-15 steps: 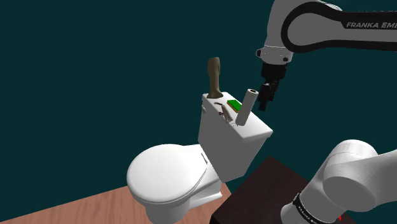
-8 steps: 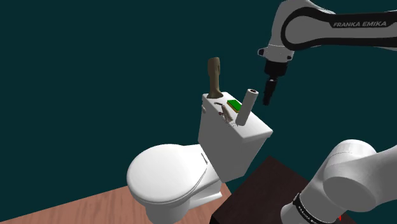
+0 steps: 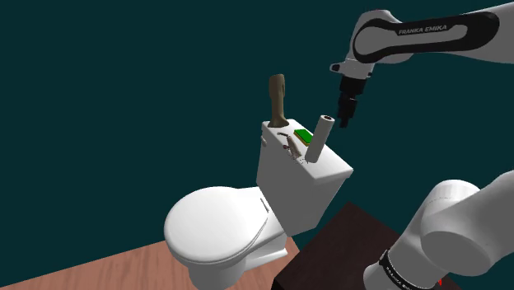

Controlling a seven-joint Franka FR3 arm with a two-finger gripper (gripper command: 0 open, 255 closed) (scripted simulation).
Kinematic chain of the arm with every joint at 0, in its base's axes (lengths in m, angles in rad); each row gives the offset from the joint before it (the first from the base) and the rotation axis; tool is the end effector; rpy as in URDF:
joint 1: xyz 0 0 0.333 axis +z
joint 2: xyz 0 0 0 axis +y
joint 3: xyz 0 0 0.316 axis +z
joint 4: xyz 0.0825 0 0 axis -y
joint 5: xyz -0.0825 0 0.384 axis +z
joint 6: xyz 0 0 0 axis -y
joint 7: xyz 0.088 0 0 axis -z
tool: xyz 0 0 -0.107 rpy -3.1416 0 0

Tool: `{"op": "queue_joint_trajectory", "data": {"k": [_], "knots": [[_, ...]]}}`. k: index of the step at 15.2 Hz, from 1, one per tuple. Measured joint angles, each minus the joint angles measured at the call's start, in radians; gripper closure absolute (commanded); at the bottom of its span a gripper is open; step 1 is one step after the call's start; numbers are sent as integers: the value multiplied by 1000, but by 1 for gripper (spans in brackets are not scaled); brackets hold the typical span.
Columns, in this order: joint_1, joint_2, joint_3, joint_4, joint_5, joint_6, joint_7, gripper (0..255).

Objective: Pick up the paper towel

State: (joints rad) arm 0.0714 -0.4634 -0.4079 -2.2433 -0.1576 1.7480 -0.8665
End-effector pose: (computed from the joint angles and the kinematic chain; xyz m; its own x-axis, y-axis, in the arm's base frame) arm 0.3842 -0.1690 0.5255 0.8205 0.5712 -0.0205 0.5692 -0.8198 -0.0630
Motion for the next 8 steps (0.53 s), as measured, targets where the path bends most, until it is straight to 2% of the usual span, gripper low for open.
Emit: {"op": "queue_joint_trajectory", "data": {"k": [3,6,8], "knots": [[31,118,-88,98,43,19,-177,0],[55,261,-169,212,117,31,-364,0],[58,293,-185,217,136,51,-412,0]]}}
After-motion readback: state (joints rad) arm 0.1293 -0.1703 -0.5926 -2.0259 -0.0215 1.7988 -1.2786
